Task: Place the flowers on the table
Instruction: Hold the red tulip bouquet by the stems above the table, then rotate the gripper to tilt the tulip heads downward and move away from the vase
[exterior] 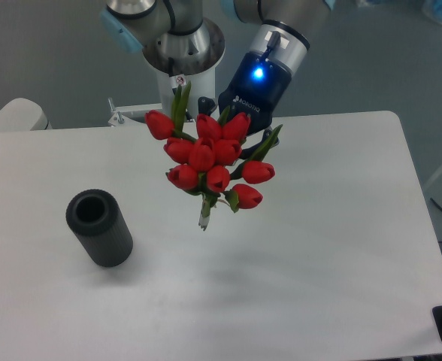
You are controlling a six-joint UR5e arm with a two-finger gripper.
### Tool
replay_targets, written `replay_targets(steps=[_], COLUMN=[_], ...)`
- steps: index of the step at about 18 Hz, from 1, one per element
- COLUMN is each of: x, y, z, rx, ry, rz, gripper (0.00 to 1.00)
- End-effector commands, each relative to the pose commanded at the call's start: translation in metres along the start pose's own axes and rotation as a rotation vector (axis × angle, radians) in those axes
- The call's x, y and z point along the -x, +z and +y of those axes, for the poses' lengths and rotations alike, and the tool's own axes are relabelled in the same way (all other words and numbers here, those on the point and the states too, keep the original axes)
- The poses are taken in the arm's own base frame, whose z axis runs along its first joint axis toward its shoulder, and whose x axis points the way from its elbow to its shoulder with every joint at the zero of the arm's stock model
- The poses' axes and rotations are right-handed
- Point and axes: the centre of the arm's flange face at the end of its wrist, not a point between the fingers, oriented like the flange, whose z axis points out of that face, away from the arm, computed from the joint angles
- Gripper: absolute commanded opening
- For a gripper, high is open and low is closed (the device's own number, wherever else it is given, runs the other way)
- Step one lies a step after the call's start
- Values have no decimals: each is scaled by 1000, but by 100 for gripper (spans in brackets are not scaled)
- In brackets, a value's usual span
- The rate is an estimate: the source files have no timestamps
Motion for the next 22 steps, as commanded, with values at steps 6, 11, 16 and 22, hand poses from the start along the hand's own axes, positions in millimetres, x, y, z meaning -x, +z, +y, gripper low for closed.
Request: replay_targets(steps=[6,11,16,22], x=[0,3,-1,-21], y=[-1,-3,2,24], z=[-1,-3,-1,-2], rx=[3,51,141,262], ry=[-14,10,44,117], rz=[-4,-46,-94,-115], gripper=[23,23,23,23])
